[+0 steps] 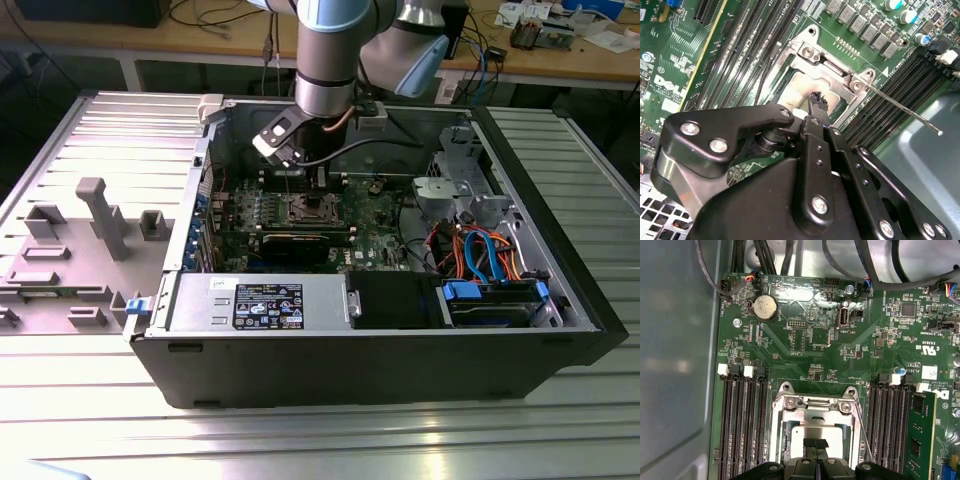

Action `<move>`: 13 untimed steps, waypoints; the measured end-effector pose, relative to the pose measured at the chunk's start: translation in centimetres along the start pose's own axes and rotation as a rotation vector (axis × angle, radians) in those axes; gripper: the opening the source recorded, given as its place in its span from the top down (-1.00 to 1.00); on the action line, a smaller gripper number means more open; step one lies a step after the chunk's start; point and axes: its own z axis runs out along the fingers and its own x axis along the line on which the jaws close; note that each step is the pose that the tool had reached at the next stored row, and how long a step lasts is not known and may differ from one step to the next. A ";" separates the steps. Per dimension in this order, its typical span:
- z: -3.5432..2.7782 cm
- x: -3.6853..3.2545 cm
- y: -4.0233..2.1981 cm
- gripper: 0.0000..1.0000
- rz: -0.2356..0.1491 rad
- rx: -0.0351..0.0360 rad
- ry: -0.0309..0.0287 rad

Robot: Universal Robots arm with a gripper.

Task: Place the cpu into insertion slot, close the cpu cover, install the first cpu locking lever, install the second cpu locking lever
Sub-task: 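Install the first cpu locking lever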

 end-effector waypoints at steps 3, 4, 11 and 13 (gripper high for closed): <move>0.00 -0.01 0.11 0.79 0.000 0.0000 0.0000; 0.00 -0.01 0.13 0.79 0.000 0.0000 0.0000; -0.36 -0.01 0.12 0.79 0.000 -0.0001 0.0000; -0.38 -0.01 0.12 0.79 0.000 0.0000 0.0003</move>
